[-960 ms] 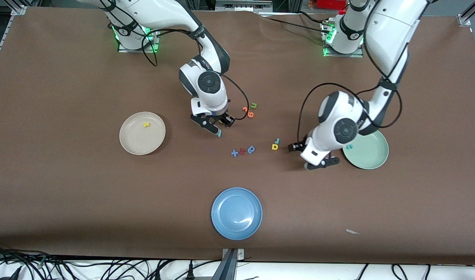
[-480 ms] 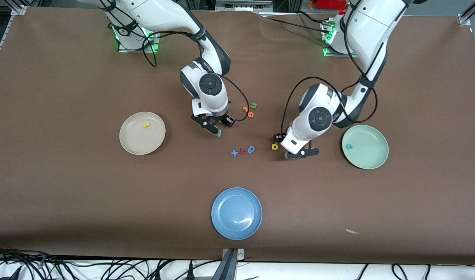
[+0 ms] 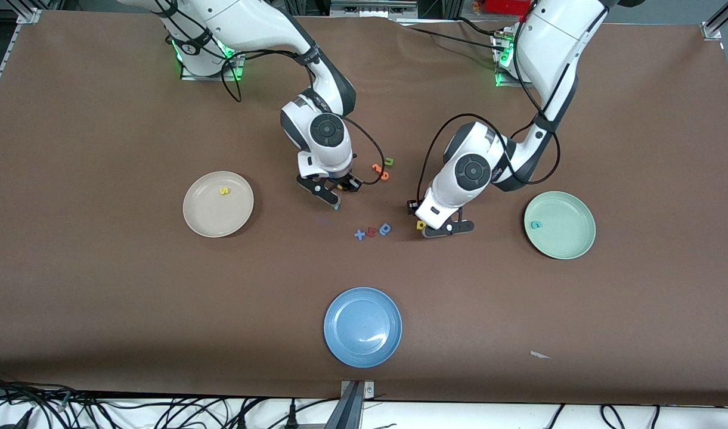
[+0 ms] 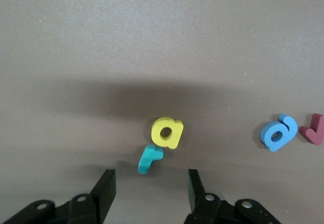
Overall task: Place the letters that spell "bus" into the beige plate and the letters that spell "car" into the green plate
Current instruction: 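Grasp the yellow u with the right gripper while the left reaches letters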
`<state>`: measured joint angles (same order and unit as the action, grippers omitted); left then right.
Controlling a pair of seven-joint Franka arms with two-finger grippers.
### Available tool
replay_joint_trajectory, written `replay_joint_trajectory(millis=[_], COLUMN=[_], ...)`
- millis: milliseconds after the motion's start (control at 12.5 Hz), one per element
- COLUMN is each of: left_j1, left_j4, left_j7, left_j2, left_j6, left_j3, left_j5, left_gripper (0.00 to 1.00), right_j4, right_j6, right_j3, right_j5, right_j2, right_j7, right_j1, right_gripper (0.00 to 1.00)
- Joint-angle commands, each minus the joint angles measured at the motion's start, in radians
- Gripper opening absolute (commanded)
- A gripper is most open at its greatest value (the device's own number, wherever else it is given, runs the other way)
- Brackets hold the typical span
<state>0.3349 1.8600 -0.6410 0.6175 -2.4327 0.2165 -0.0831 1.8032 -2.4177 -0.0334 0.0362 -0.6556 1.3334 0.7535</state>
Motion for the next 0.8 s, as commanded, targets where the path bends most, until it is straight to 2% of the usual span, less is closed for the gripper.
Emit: replay_joint_trajectory(millis=[0, 80, 240, 400, 720], left_j1=[0.007, 0.007, 0.007, 0.007, 0.007], left_j4=[-0.002, -0.005, -0.007, -0.010, -0.024], left_j7=[-0.017, -0.017, -0.040, -0.052, -0.068], left_j2=[0.011, 0.019, 0.031, 0.030, 0.030], left_j6=[-0.026, -0.028, -0.028, -0.028, -0.028], left_j3=[-0.011, -0.011, -0.011, -0.009, -0.008], left_j5=[0.022, 0.044, 0.091, 0.101, 0.100], left_gripper=[0.65, 0.65, 0.65, 0.65, 0.48], right_j4=[-0.008, -0.008, -0.015, -0.013, -0.012], right_j6=[0.015, 0.022, 0.119, 0.186, 0.304], right_j3=[0.003, 0.006, 0.021, 0.062, 0.168], right_j5=[0.013, 0.013, 0.011, 0.014, 0.016], right_j2=[-0.004, 0.005, 0.059, 0.114, 0.174], right_j7=[-0.008, -0.016, -0.066, -0.095, -0.340], right_j1=[0.007, 0.006, -0.002, -0.008, -0.016], right_gripper=[0.09, 0.09, 0.09, 0.11, 0.11])
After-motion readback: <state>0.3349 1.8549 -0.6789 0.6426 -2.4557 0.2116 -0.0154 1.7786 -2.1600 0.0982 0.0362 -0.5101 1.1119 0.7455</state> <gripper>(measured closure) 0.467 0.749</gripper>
